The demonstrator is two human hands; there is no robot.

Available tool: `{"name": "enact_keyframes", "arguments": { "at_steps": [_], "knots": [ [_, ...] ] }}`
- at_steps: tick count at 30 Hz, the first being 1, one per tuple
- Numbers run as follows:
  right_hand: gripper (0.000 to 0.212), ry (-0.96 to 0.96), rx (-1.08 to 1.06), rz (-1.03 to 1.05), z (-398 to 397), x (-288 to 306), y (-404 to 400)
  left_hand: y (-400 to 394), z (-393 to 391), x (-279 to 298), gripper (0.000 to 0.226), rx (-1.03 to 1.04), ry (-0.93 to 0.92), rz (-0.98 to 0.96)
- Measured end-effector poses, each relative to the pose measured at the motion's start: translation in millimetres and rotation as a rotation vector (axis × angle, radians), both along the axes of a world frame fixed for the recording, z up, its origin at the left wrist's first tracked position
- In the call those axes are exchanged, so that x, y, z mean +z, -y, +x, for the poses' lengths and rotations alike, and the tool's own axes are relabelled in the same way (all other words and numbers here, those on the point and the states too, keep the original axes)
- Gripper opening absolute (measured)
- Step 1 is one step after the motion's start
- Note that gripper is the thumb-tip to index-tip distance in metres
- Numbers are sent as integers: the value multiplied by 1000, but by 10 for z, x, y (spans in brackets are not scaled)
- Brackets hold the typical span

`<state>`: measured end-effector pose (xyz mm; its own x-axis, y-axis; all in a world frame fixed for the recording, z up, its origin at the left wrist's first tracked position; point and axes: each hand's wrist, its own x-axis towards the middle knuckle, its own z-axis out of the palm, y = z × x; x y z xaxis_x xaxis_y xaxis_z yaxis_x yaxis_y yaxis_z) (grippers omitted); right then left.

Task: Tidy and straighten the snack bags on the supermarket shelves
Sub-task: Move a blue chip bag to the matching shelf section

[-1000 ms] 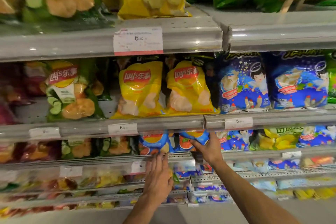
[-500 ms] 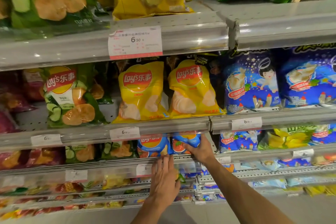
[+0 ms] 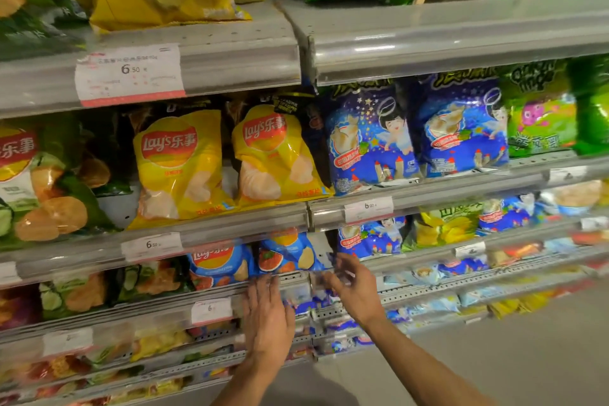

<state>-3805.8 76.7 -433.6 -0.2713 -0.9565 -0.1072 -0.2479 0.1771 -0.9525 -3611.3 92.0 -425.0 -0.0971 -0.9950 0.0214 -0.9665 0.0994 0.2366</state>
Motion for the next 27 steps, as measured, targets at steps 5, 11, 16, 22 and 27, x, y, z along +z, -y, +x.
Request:
{"name": "enact_keyframes", "arguments": {
  "at_steps": [5,11,16,22,27],
  "knots": [
    [15,-40,-203,-5,-831,-31,-253,-4,-687,18,35,-145,-283,22],
    [8,-55,-401,-28,-2043,-36,-316,36,-1847,151,21,-133,-514,-32],
    [16,-105,-480,-92,-3078,50,-363,85,-2883,286,37,-3,-647,-20],
    [49,-223,-450,-70,-4081,87,-169,375,-3571,344,87,197,-758,128],
    [71,-296,-211,13,-4571,141,153,599,-3761,307,102,301,-777,228]
  ]
}}
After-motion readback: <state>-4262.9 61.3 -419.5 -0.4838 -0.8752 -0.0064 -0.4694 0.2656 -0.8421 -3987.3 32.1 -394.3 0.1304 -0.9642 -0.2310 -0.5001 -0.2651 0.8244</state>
